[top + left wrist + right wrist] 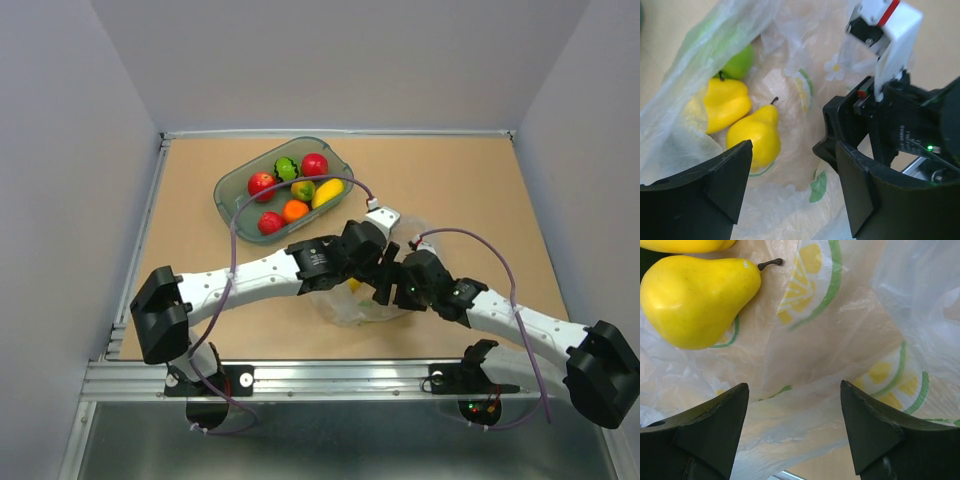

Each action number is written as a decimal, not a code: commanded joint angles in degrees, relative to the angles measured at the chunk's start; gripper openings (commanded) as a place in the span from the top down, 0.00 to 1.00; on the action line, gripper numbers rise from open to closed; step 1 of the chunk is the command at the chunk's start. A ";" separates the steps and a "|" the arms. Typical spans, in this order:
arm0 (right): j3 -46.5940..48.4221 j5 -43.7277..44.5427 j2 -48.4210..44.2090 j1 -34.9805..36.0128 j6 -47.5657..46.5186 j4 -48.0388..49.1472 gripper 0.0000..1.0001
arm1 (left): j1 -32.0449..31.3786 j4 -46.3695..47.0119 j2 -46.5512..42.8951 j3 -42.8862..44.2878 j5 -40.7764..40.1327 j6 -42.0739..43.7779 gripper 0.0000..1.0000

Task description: Untie the knot of the plastic bag and take out the fruit

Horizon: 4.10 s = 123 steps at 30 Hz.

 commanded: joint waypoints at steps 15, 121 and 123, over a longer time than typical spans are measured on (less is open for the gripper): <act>-3.75 2.26 -2.35 0.34 1.94 0.74 0.21 | 1.03 -0.10 13.17 -1.58 -9.03 3.85 0.23; 23.50 -4.69 15.84 -29.37 -19.77 1.87 0.00 | -3.02 -3.78 3.76 3.44 -11.40 -19.88 0.07; 22.53 -8.45 16.63 -29.54 -20.03 2.67 0.00 | -3.10 -4.23 3.59 1.94 -12.71 -20.50 0.07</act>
